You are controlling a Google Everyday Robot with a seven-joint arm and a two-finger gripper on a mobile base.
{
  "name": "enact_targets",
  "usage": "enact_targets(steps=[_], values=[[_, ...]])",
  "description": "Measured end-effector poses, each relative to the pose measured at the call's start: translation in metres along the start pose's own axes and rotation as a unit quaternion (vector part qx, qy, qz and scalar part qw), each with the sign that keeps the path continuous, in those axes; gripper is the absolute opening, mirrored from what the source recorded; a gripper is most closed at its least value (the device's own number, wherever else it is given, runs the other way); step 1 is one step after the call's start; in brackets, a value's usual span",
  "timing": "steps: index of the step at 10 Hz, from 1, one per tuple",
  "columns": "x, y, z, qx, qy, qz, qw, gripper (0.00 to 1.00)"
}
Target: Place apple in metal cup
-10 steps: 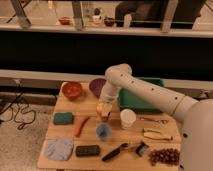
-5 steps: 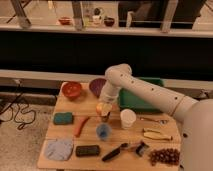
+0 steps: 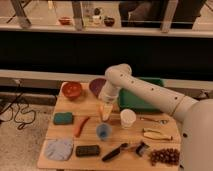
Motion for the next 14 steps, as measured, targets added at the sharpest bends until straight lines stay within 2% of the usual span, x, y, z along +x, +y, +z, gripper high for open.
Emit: enact_targets(steps=[8, 10, 13, 14], values=[[-0.002, -0.002, -0.001, 0.005, 0.002, -0.003, 1.0000, 0.80], [-0.015, -0.006, -0.016, 0.021, 0.001, -0.009, 0.9997, 0.80], [-0.023, -0.013, -0.053, 0.057, -0.002, -0.009, 0.9984, 0.80], [-0.024, -0.013, -0.055, 0.059, -0.003, -0.009, 0.9982, 0.80]])
